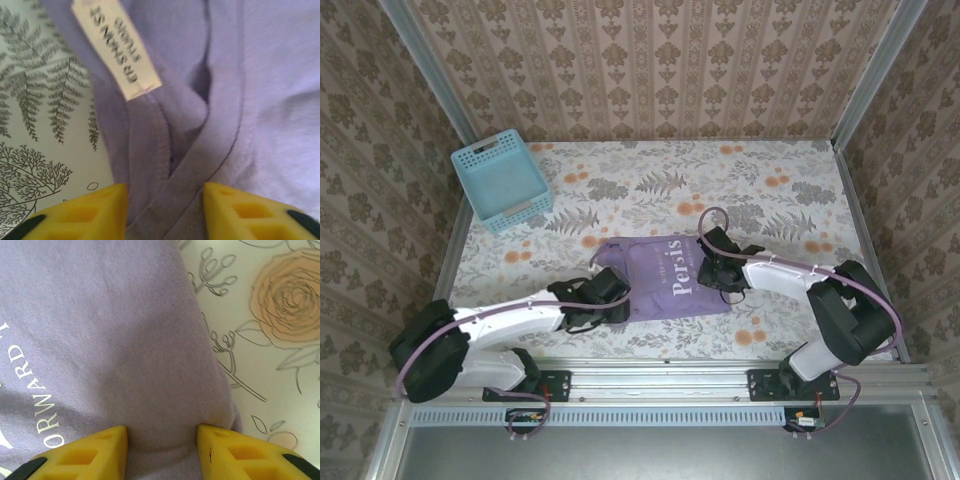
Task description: Fold the inside-out t-shirt
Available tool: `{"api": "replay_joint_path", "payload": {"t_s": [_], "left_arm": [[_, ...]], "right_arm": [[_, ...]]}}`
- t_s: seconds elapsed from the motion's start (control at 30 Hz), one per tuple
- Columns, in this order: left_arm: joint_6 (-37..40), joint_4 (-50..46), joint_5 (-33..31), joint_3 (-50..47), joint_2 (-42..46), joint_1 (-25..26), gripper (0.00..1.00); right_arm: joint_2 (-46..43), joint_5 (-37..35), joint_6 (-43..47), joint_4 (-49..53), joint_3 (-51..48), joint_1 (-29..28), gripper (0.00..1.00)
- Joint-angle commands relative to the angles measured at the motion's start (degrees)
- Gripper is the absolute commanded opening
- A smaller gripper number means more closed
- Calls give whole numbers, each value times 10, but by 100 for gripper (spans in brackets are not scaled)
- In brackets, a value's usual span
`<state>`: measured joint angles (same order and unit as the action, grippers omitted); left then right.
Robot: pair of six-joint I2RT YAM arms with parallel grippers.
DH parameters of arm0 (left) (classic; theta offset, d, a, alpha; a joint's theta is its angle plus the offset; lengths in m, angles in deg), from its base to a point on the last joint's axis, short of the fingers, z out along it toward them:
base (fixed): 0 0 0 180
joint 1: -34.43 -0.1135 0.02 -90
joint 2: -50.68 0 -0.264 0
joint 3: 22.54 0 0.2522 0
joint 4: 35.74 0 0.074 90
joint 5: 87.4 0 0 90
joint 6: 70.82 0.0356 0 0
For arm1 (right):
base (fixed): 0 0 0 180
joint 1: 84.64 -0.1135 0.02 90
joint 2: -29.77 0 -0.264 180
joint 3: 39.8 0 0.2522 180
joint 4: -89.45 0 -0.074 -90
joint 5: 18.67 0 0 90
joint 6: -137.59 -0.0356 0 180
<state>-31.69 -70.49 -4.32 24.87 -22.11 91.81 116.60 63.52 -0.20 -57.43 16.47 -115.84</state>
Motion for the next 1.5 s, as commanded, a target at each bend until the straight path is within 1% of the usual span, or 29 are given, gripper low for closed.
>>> {"api": "replay_joint_path", "payload": {"t_s": [0.0, 0.1, 0.17, 0.27, 0.3, 0.4, 0.47, 0.53, 0.6, 0.67, 0.73, 0.8, 0.83, 0.87, 0.93, 1.03, 1.1, 1.17, 1.3, 1.47], "left_arm": [[4, -6, -9, 11, -23, -4, 33], [5, -4, -5, 1, -32, -22, 18], [9, -5, -6, -8, -27, -38, 10], [19, -8, -12, -21, -15, -63, 4], [25, -6, -9, -24, -14, -74, 2], [42, -16, -8, -22, -12, -98, 0], [49, -33, -16, -10, 1, -103, 1], [48, -61, -41, 7, 24, -92, 6], [42, -82, -70, 31, 43, -60, 12], [37, -78, -70, 50, 45, -32, 18], [36, -52, -58, 63, 32, -5, 22], [37, -26, -52, 82, 0, 26, 25], [40, -18, -50, 92, -18, 37, 27], [43, -9, -47, 103, -42, 48, 28], [48, 14, -27, 117, -85, 56, 31], [40, 34, -10, 114, -131, 49, 31], [32, 41, -1, 98, -144, 29, 31], [29, 53, 9, 75, -148, 7, 30], [48, 57, 19, 45, -149, -35, 29], [98, 52, 25, 38, -152, -96, 29]], "right_arm": [[-19, -23, -41, 33, -35, -3, 43], [-38, -21, -52, 30, -53, -4, 43], [-51, -27, -58, 36, -60, -5, 42], [-67, -33, -71, 44, -73, -11, 42], [-84, -36, -76, 47, -78, -17, 42], [-106, -33, -89, 55, -84, -33, 42], [-125, -34, -86, 70, -76, -42, 43], [-148, -45, -64, 91, -59, -43, 44], [-166, -85, -28, 127, -28, -38, 47], [-167, -92, 21, 122, -2, -24, 49], [-142, -77, 58, 116, 29, -1, 51], [-94, -34, 94, 85, 67, 26, 51], [-76, -22, 100, 83, 86, 36, 51], [-34, -6, 106, 79, 106, 44, 51], [18, 22, 113, 68, 137, 57, 51], [84, 57, 104, 55, 164, 71, 51], [113, 66, 87, 51, 164, 80, 51], [123, 70, 73, 47, 149, 93, 49], [87, 57, 43, 23, 80, 104, 47], [9, 71, -11, -6, -27, 96, 43]]}}
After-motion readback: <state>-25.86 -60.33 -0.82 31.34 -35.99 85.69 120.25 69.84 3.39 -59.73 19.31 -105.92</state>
